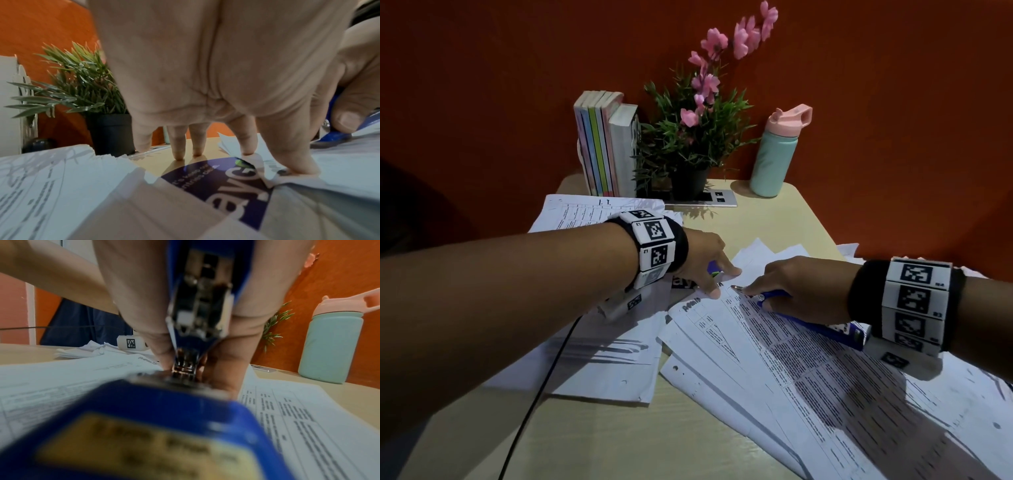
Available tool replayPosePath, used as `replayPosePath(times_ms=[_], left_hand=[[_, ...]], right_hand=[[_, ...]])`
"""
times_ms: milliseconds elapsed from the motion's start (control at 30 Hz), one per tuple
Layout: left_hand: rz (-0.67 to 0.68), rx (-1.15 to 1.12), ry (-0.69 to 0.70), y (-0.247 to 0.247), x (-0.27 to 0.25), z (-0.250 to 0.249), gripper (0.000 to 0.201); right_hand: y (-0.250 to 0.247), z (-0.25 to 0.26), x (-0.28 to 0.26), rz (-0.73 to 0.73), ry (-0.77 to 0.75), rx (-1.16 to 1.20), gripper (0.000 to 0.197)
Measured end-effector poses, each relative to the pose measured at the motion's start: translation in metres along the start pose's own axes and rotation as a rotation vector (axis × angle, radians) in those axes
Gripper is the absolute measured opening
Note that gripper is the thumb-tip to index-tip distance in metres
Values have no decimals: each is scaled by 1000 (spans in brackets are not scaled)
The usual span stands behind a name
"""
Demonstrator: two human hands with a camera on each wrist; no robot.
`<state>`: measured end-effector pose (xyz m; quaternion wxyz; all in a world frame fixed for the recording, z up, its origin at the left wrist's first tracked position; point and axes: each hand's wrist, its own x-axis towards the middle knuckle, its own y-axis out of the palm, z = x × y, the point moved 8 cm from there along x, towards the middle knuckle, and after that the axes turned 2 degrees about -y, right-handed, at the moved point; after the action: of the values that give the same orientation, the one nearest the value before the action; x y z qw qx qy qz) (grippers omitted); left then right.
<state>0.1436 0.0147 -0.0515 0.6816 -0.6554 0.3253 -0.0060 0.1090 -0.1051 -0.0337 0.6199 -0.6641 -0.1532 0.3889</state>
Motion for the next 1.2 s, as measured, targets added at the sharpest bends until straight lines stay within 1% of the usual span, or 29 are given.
replayPosePath(times_ms=[200,400,567,700,967,1100,1200], left_hand=[[-11,12,-3,1,2,0,61],[-1,15,-17,-2,-3,-2,59],[-8,13,-4,-4,-6,-5,57],[-1,20,-14,-3,-6,-6,59],[-2,25,4,-5,-9,-9,54],[-7,9,12,-5,-11,-10,48],[-17,-16,9,-5,-11,-8,43]], right_hand=[[-1,2,1,3,-23,15,41],[-2,12,15,-36,-22,-43,43],[2,15,13,-10,-11,-62,51],[4,18,15,3,-14,-101,47],[12,22,13,-56,49,-119,50],[10,30,20,-77,17,-170,45],[2,32,26,-106,7,-125,40]])
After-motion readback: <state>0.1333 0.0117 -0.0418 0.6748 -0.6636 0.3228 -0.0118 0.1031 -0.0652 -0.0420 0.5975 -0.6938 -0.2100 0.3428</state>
